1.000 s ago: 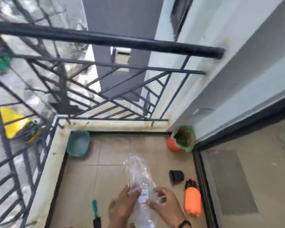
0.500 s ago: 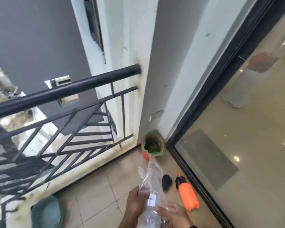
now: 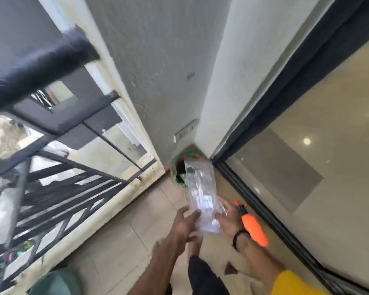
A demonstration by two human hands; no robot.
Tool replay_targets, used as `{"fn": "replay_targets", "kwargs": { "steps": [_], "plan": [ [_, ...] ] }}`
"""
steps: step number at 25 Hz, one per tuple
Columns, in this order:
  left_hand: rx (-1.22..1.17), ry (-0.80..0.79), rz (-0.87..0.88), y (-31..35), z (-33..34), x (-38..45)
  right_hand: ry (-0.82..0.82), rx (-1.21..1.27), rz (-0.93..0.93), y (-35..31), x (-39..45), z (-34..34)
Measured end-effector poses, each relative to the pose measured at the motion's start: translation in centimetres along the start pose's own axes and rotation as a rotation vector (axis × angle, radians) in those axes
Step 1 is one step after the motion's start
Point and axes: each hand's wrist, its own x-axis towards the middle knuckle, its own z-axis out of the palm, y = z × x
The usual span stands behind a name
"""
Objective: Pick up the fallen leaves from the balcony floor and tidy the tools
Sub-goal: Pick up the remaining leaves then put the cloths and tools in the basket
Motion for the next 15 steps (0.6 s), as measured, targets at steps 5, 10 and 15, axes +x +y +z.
{"fn": "replay_targets", "kwargs": {
  "steps": [5,10,15],
  "plan": [
    [0.152,0.041,-0.064,2.0,-2.9,13.7,0.025,-0.12,0.04,2.6,16.9,4.8],
    [0.267,0.069,-0.142,0.2,-8.0,20.1,0.032,-0.295,0.244,5.4,27.2,10.7],
    [0.401,0.102,-0.222,0.4,-11.1,20.0,0.126,-0.393,0.4,5.1,28.4,12.6]
  ]
}}
